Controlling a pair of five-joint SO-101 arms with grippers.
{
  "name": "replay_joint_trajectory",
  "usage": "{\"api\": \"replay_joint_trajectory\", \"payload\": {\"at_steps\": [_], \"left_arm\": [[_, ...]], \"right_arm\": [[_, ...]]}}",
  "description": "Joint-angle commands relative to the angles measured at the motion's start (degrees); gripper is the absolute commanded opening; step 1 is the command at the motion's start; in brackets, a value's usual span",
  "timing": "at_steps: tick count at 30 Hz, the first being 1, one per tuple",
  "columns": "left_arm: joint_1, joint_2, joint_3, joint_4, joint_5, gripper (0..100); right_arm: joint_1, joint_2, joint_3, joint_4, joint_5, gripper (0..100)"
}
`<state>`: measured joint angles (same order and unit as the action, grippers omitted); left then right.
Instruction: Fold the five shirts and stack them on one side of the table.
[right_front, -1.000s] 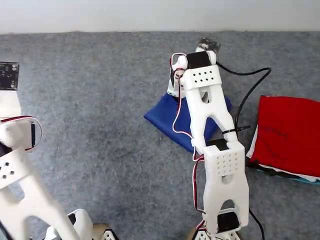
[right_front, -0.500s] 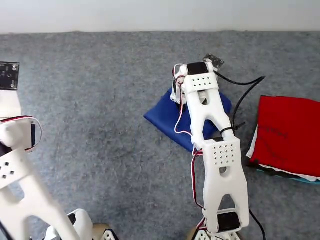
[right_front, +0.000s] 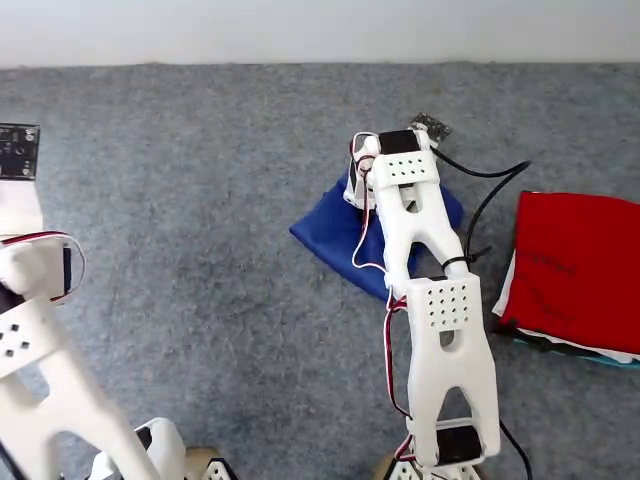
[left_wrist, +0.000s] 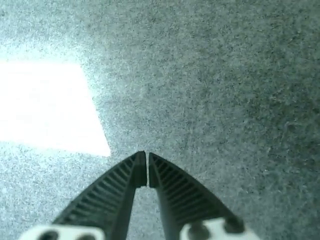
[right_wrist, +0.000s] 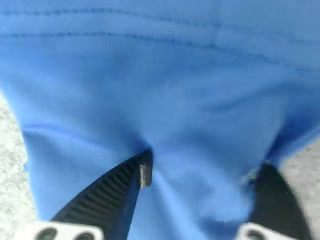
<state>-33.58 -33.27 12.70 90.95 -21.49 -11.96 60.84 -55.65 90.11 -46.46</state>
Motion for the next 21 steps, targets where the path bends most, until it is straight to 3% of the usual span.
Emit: {"api": "replay_joint_trajectory", "payload": {"at_steps": [1, 5, 11, 15, 21], "left_arm": [[-0.2, -1.1, -0.3, -0.7, -0.4, 1], [-0.3, -1.1, -0.3, -0.5, -0.4, 1], [-0.3, -1.1, -0.3, -0.5, -0.4, 1], [-0.3, -1.1, -0.3, -0.4, -0.2, 1], [-0.3, -1.1, -0.3, -0.6, -0.4, 1]], "right_arm": [[2.1, 1.0, -0.3, 0.0, 2.0, 3.6], [2.4, 0.3, -0.4, 1.5, 5.4, 1.1], [3.8, -4.6, -7.3, 13.1, 14.2, 0.9], [6.8, -11.9, -7.8, 12.9, 22.5, 0.9], [10.9, -26.7, -2.3, 12.9, 25.4, 0.8]]}}
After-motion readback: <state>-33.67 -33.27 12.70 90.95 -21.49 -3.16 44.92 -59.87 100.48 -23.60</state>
